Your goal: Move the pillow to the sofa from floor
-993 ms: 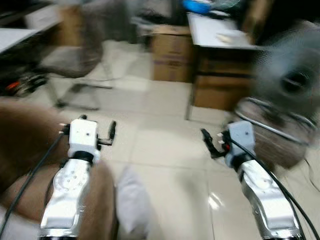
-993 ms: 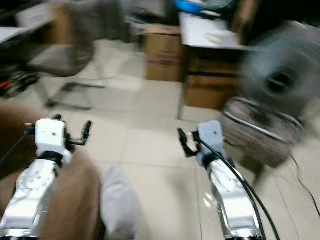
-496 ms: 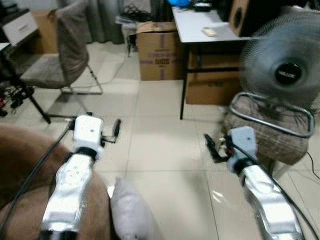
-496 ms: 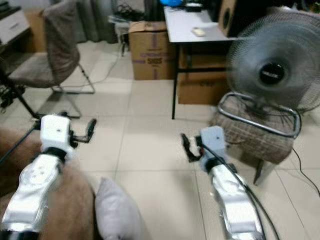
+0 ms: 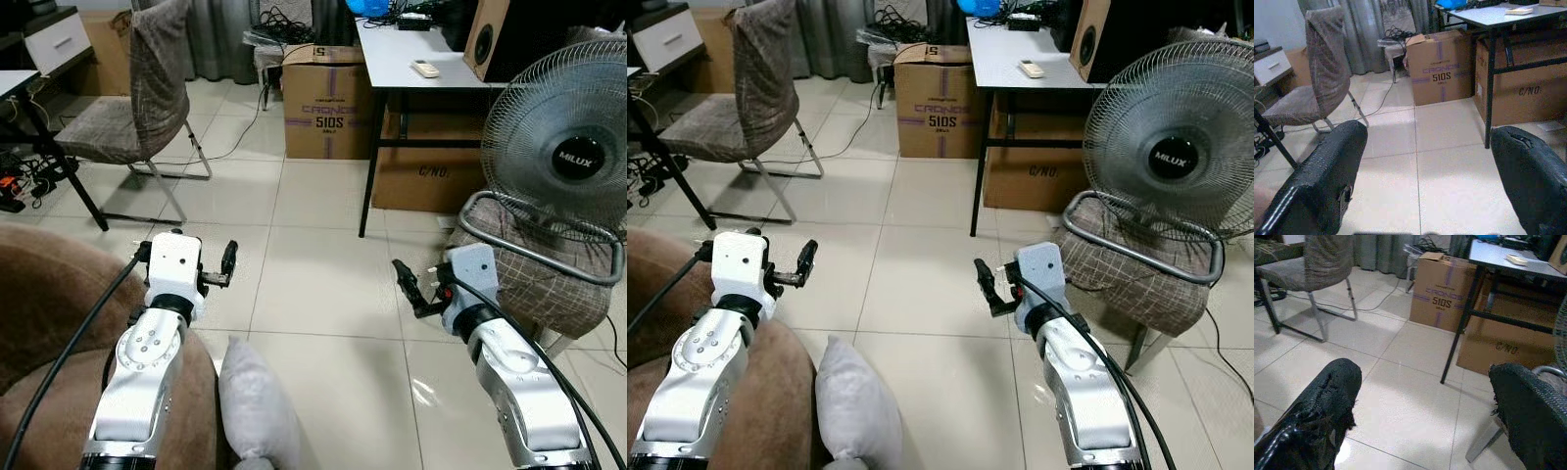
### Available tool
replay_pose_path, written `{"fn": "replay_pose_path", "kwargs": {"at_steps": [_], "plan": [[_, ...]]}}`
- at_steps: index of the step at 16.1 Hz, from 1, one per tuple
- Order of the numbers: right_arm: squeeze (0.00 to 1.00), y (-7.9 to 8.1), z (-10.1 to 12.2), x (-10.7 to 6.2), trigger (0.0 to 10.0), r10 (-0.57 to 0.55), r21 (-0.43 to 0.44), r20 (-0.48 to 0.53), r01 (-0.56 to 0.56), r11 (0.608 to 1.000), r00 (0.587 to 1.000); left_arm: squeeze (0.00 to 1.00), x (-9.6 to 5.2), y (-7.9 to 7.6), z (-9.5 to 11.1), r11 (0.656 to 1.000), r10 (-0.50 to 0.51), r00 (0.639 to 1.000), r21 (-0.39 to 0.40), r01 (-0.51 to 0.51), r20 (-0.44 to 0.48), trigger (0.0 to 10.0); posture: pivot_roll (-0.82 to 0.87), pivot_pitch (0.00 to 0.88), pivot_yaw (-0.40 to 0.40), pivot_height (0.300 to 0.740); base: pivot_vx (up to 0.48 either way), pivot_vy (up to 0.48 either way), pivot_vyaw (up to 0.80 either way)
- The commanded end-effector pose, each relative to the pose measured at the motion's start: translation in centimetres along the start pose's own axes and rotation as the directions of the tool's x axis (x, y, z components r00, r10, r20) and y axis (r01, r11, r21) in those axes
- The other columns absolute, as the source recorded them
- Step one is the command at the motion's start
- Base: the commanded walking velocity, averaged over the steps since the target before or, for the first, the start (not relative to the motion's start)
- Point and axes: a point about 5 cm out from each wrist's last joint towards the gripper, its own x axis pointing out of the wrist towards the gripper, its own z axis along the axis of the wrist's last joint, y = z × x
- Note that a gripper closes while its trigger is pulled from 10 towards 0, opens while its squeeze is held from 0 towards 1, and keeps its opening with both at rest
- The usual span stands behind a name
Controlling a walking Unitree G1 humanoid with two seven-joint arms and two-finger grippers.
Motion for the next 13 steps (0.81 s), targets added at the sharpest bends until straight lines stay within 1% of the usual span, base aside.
{"fn": "replay_pose_path", "kwargs": {"at_steps": [1, 5, 7, 10, 12, 13], "plan": [[0.0, 0.07, 0.07, 0.18, 10.0, 0.016, 0.001, -0.006, -0.016, 1.0, 1.0, 0.58, -0.08, -0.03, 0.03, 1.0, 0.002, 1.0, 0.009, -0.002, -0.009, 10.0, 0.09, 0.0, 0.019, 0.71, 0.0, 0.0, 0.0], [0.0, 0.0, -0.01, 0.19, 10.0, 0.025, -0.006, -0.015, -0.025, 1.0, 1.0, 0.58, -0.19, -0.3, -0.15, 1.0, -0.012, 1.0, -0.002, 0.012, -0.024, 10.0, 0.09, 0.0, 0.013, 0.675, 0.0, 0.0, 0.0], [0.0, -0.06, -0.23, 0.05, 10.0, 0.024, -0.007, -0.022, -0.024, 1.0, 0.999, 0.58, -0.14, -0.45, -0.09, 1.0, -0.02, 1.0, 0.0, 0.02, -0.021, 10.0, 0.08, 0.0, 0.014, 0.65, 0.0, 0.0, 0.0], [0.0, -0.05, -0.38, -0.06, 10.0, 0.02, -0.009, -0.026, -0.02, 1.0, 0.999, 0.58, -0.13, -0.55, 0.04, 1.0, -0.027, 1.0, 0.005, 0.027, -0.012, 10.0, 0.08, 0.0, 0.019, 0.625, 0.0, 0.0, 0.0], [0.0, -0.09, -0.52, -0.05, 10.0, 0.001, -0.015, -0.031, -0.001, 1.0, 1.0, 0.58, -0.13, -0.61, 0.11, 0.999, -0.033, 0.999, 0.003, 0.033, -0.005, 10.0, 0.08, 0.0, 0.019, 0.625, 0.0, 0.0, 0.0], [0.0, -0.02, -0.64, -0.02, 10.0, -0.004, -0.012, -0.034, 0.003, 1.0, 0.999, 0.59, -0.13, -0.77, 0.23, 0.999, -0.04, 0.999, 0.02, 0.04, 0.002, 10.0, 0.08, 0.0, 0.019, 0.625, 0.0, 0.0, 0.0]]}}
